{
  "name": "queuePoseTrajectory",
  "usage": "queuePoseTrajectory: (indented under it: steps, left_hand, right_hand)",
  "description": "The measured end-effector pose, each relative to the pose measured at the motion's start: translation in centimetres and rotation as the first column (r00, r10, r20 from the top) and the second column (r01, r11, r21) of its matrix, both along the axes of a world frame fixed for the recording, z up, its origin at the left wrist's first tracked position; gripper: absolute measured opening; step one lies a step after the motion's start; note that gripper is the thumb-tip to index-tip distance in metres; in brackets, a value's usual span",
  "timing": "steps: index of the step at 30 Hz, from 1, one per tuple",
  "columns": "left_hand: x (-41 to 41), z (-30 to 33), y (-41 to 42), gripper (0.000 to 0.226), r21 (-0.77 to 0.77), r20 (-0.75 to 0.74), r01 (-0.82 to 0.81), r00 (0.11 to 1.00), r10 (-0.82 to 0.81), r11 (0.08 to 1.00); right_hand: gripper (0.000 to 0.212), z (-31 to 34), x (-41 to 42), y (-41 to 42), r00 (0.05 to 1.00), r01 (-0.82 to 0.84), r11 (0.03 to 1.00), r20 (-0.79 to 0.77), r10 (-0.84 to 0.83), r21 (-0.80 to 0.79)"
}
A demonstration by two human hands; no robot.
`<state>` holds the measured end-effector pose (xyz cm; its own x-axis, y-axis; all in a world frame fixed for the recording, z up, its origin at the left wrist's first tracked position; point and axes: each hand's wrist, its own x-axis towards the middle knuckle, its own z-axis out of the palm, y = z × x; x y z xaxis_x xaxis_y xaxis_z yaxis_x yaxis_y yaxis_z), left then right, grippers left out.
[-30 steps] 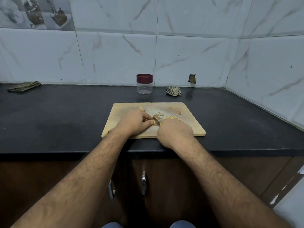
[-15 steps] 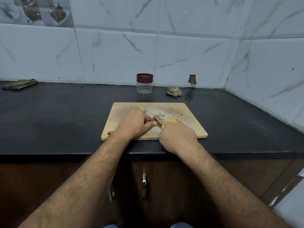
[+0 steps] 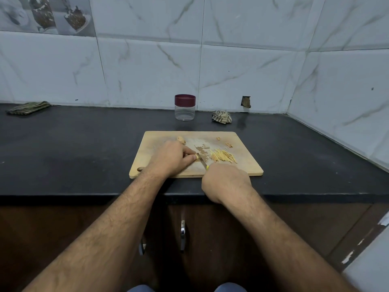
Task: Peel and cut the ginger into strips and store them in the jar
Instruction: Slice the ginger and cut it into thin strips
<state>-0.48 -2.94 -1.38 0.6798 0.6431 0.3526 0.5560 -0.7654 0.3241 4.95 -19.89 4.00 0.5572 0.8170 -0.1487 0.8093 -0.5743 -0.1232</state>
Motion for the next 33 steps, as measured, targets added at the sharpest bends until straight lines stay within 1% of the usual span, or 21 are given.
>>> queuePoseTrajectory:
  steps: [4,8,11,23,27,33]
  left_hand:
    - [0.0,0.0,-0.1,0.028,0.008,-0.014,-0.004,1.0,0.005,1.0]
    - [0.1,-0.1,0.1,0.029,0.003,-0.034,0.002,0.999,-0.002,1.0]
    - [0.2,-0.2,0.3,0.029,0.005,-0.044,0.008,0.999,-0.008,1.0]
    - [0.4,-0.6,1.0,0.029,0.004,-0.043,0.035,0.998,-0.035,0.999]
    - [0.5,-0.8,1.2,0.029,-0.024,-0.034,0.045,0.998,-0.046,0.999]
    - [0.4,-0.6,1.1,0.029,-0.023,-0.027,0.042,0.999,-0.043,0.999]
  right_hand:
    - [0.029,-0.5,0.1,-1.2,1.0,0.024,1.0,0.011,-0.024,-0.005]
    - [0.025,-0.4,0.4,-1.6,0.999,0.021,0.997,0.025,-0.023,0.077]
    - [0.028,0.0,0.5,-1.2,0.999,0.024,0.994,0.029,-0.027,0.107]
    - [0.031,0.2,0.3,0.8,1.0,0.014,0.998,0.018,-0.015,0.067]
    - [0.03,0.4,0.3,0.9,1.0,0.002,0.999,0.017,-0.003,0.05]
    - [0.03,0.4,0.0,1.2,0.999,-0.013,0.999,0.04,0.012,0.036]
